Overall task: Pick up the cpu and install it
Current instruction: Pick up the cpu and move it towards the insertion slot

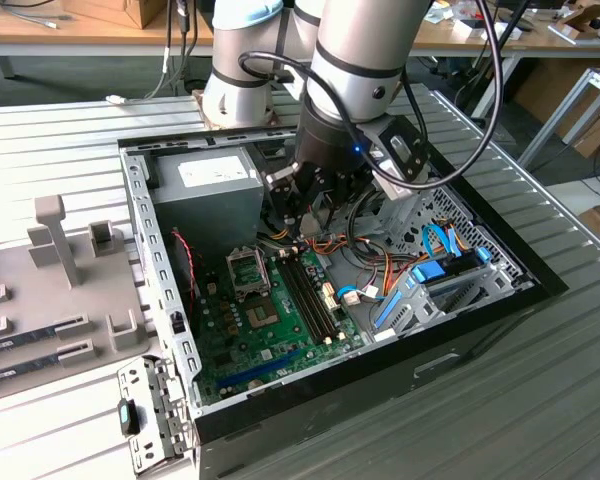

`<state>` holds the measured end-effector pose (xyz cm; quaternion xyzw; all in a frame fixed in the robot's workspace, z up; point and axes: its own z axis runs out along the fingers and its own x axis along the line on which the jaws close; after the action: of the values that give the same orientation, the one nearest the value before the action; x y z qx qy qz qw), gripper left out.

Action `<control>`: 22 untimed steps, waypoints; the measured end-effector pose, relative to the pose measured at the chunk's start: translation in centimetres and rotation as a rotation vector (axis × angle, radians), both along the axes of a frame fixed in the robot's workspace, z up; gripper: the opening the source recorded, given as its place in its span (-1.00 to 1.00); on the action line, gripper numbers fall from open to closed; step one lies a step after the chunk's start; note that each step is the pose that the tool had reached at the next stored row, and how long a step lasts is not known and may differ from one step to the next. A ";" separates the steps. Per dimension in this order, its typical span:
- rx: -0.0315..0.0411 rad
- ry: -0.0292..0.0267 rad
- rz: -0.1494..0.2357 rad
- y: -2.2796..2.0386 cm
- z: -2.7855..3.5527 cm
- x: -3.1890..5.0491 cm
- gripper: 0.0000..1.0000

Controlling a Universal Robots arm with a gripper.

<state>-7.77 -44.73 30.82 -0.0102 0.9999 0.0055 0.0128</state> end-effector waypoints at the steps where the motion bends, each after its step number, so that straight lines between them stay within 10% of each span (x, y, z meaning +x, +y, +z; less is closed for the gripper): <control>1: 0.0000 0.0000 0.000 -0.02 -0.02 -0.01 -0.05; 22: -0.0001 0.0001 0.000 -0.42 -0.33 -0.09 -0.05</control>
<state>-7.86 -45.14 30.49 -0.0102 0.9999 0.0054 0.0128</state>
